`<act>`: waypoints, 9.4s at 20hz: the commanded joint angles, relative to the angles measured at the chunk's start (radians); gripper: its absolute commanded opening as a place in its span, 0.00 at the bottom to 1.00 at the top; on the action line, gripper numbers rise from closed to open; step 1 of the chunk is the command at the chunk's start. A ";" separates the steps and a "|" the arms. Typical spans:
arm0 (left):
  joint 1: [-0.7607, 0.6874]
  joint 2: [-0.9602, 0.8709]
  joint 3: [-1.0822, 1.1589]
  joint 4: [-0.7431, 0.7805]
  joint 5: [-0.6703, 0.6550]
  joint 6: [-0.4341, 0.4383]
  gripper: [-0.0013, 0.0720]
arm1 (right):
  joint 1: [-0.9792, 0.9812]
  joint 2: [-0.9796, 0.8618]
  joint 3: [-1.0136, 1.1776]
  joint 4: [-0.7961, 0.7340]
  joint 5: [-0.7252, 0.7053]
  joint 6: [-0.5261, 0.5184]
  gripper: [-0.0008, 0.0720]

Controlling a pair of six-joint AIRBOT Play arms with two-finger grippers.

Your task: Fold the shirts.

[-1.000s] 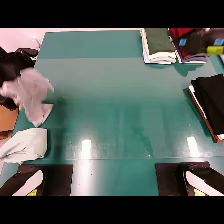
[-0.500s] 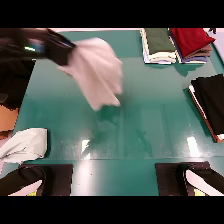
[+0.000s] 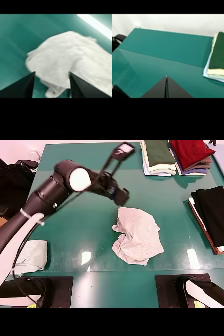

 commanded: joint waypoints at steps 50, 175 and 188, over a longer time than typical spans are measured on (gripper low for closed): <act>0.402 -0.046 -0.184 -0.206 -0.045 0.009 0.05 | 0.393 -0.306 -0.993 0.249 -0.420 -0.033 0.03; 0.569 0.702 0.256 -0.159 -0.005 0.060 0.05 | -0.250 0.346 -0.057 -0.159 0.029 -0.010 0.03; 0.569 0.359 0.233 -0.109 -0.410 -0.003 0.05 | -0.102 -0.043 -0.040 -0.182 0.331 0.105 0.03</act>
